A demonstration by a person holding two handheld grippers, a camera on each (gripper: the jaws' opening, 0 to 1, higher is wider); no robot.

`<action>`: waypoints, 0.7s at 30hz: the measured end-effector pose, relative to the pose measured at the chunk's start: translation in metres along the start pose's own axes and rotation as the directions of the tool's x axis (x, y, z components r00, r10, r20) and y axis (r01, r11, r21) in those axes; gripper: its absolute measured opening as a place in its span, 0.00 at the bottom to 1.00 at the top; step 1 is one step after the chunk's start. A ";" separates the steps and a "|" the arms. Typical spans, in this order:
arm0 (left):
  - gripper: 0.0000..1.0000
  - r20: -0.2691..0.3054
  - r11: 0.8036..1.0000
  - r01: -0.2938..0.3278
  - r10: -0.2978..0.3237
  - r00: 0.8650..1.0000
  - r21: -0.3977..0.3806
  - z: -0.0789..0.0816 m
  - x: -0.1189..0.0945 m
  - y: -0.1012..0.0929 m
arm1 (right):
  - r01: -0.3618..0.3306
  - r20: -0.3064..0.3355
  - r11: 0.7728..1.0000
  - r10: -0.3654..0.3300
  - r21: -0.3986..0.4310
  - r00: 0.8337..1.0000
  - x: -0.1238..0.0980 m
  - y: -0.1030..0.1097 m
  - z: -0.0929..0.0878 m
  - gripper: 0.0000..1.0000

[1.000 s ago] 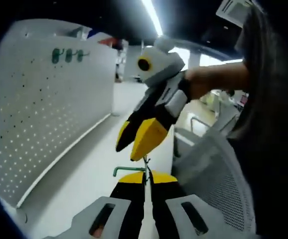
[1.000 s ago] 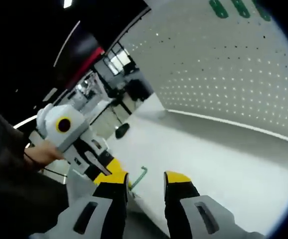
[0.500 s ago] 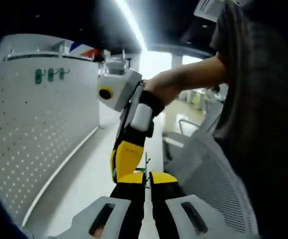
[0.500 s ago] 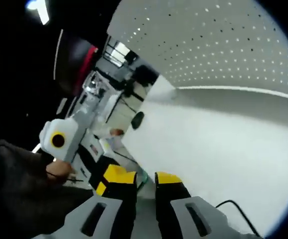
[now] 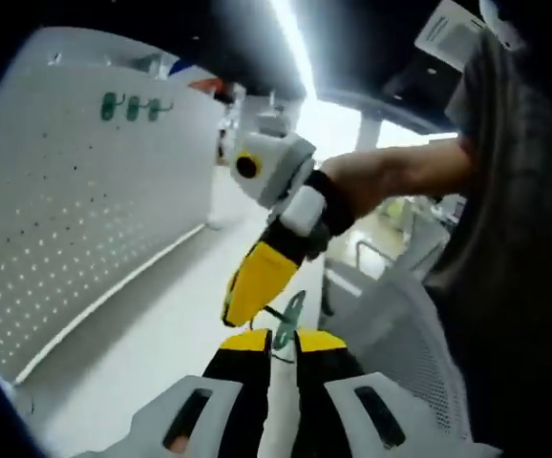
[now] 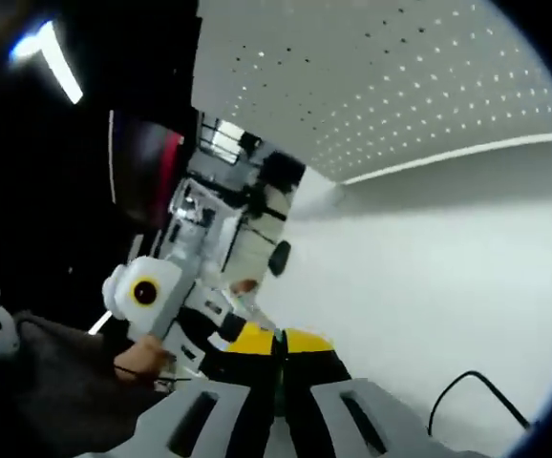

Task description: Insert the hook assembly into the mounting plate slot until the hook locks in place.

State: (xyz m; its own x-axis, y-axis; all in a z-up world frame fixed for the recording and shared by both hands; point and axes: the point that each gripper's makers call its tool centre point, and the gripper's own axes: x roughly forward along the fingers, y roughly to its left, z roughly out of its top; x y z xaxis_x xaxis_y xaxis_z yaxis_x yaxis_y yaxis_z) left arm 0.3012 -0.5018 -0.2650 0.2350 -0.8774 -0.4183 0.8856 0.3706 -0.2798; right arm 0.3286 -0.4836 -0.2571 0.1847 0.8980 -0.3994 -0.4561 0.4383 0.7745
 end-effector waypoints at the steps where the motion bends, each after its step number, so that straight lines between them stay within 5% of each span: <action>1: 0.25 -0.003 0.999 -0.026 0.026 1.000 -0.040 0.000 0.000 0.004 | 0.023 0.021 0.999 -0.023 -0.025 1.000 -0.001 0.000 0.003 0.00; 4: 0.49 0.004 0.989 -0.100 0.101 0.995 -0.112 0.001 -0.002 0.018 | 0.149 0.130 0.973 -0.128 -0.175 0.983 -0.005 -0.005 0.020 0.00; 6: 0.56 0.009 0.983 -0.130 0.133 0.991 -0.133 0.002 -0.004 0.023 | 0.209 0.189 0.951 -0.168 -0.228 0.968 -0.007 -0.005 0.027 0.00; 9: 0.65 0.016 0.967 -0.177 0.182 0.983 -0.185 0.003 -0.006 0.031 | 0.317 0.299 0.886 -0.218 -0.340 0.929 -0.011 -0.003 0.040 0.00; 15: 0.69 0.037 0.931 -0.251 0.270 0.962 -0.263 0.010 -0.012 0.043 | 0.447 0.500 0.844 -0.261 -0.298 0.826 -0.022 0.005 0.057 0.00; 21: 0.62 0.063 0.905 -0.337 0.365 0.929 -0.261 0.023 -0.014 0.047 | 0.464 0.542 0.819 -0.234 -0.337 0.807 -0.015 0.022 0.060 0.00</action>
State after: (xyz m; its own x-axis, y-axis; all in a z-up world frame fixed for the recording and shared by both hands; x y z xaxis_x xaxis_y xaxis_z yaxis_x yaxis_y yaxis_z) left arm 0.3482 -0.4789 -0.2526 0.5665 -0.6993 -0.4360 0.6174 0.7106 -0.3375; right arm 0.3675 -0.4848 -0.2046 0.7277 0.6434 -0.2378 -0.5814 0.7625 0.2839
